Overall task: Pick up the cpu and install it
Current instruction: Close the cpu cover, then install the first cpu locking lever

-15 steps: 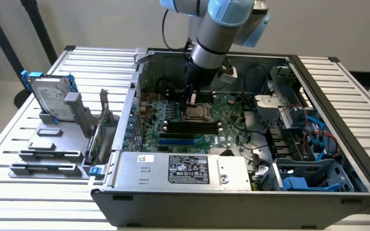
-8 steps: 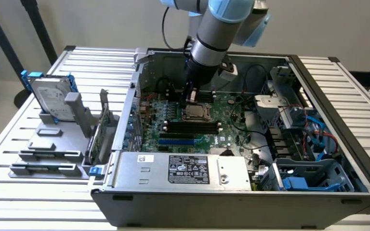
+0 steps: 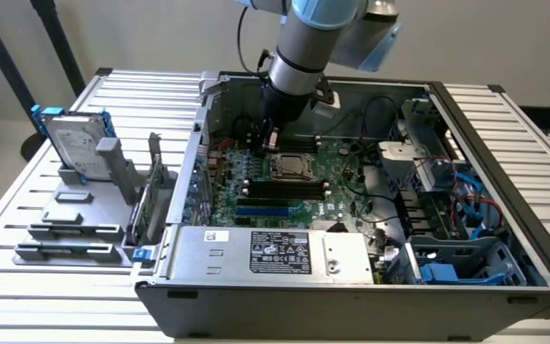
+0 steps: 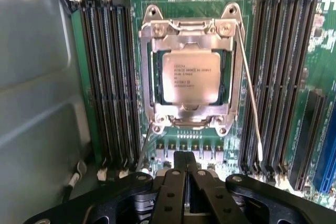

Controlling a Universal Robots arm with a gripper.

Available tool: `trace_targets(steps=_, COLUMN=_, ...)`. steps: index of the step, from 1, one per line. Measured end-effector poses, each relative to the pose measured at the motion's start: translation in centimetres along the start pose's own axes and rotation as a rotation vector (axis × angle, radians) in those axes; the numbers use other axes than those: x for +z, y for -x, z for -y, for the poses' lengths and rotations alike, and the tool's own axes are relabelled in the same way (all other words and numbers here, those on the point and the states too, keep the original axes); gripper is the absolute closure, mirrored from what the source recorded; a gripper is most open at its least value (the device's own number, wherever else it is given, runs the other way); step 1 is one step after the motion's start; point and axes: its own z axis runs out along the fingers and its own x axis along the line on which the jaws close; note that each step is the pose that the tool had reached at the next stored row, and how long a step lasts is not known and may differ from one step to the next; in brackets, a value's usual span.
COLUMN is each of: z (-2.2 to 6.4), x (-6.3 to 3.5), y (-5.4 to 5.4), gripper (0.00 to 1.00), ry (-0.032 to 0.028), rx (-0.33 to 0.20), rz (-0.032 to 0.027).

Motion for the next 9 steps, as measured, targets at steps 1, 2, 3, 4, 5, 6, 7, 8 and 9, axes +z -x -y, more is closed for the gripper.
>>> trace_targets(steps=1, z=0.0, x=-0.02, y=0.01, gripper=0.89, ry=-0.0001, rx=0.0, rz=-0.0001)
trace_targets(steps=2, z=0.0, x=-0.02, y=0.01, gripper=0.89, ry=-0.0002, rx=0.0, rz=-0.0009)
trace_targets(steps=3, z=0.0, x=-0.03, y=0.01, gripper=0.89, ry=-0.0001, rx=0.0, rz=-0.0009)
trace_targets(steps=4, z=0.01, x=-0.04, y=0.01, gripper=0.89, ry=-0.0001, rx=0.0, rz=-0.0009)
trace_targets(steps=5, z=0.02, x=-0.07, y=0.01, gripper=0.89, ry=-0.0001, rx=0.0, rz=-0.0008)
trace_targets(steps=6, z=0.03, x=-0.1, y=0.0, gripper=0.89, ry=-0.0001, rx=0.0, rz=-0.0007)
trace_targets(steps=7, z=0.03, x=-0.11, y=0.0, gripper=0.89, ry=-0.0002, rx=0.0, rz=-0.0008)
trace_targets(steps=8, z=0.03, x=-0.11, y=0.0, gripper=0.89, ry=-0.0002, rx=0.0, rz=-0.0007)
trace_targets(steps=9, z=0.03, x=-0.12, y=0.0, gripper=0.89, ry=-0.0002, rx=0.0, rz=-0.0007)
